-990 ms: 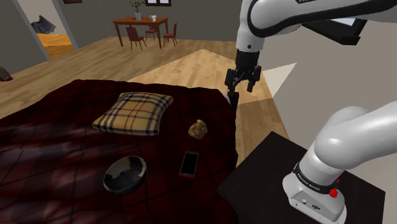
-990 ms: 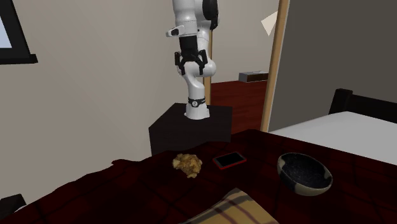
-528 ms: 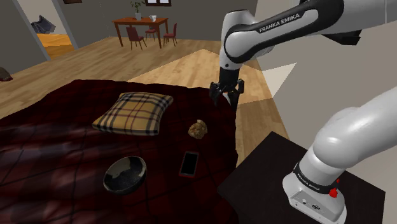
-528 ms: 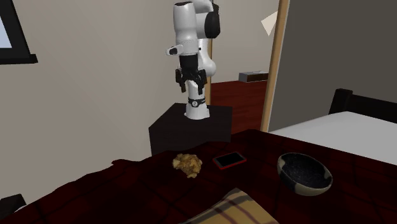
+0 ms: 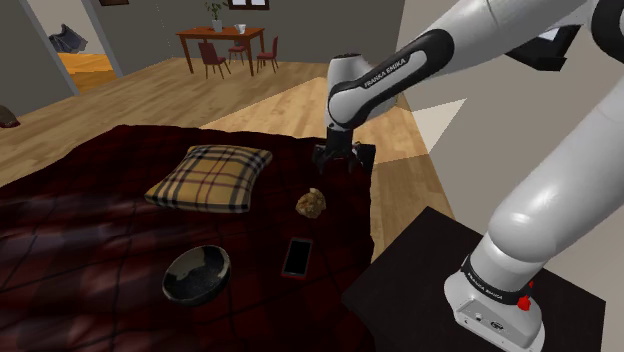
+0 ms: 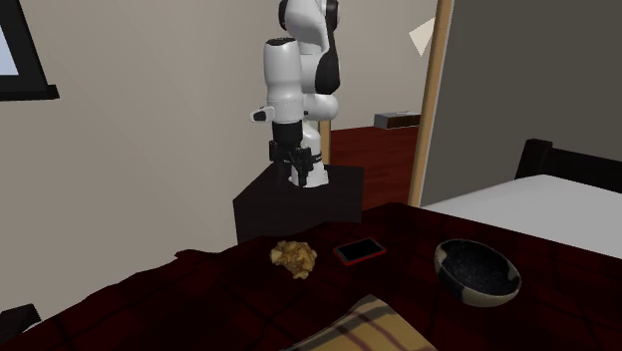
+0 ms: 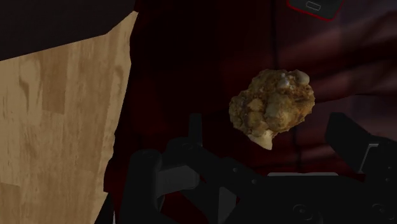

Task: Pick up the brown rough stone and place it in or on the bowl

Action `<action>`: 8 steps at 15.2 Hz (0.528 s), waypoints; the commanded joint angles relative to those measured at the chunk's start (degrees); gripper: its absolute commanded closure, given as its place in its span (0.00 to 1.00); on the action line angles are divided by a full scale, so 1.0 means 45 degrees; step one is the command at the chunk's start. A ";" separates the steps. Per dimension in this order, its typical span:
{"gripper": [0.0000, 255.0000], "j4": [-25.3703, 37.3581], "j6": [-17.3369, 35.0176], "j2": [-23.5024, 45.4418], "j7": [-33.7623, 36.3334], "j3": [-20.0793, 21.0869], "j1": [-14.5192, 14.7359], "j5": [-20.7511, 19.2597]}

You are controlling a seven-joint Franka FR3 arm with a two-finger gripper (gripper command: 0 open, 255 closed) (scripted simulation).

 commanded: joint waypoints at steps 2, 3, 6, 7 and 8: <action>0.00 0.0564 0.1039 0.1548 0.1310 0.0082 -0.0190 -0.0676; 0.00 0.0788 0.1326 0.2056 0.1736 0.0051 -0.0225 -0.0932; 0.00 0.1548 0.2070 0.3560 0.3008 -0.0161 -0.0247 -0.1718; 0.00 0.1829 0.2280 0.4052 0.3415 -0.0282 -0.0214 -0.1966; 0.00 0.2122 0.2473 0.4538 0.3810 -0.0415 -0.0174 -0.2201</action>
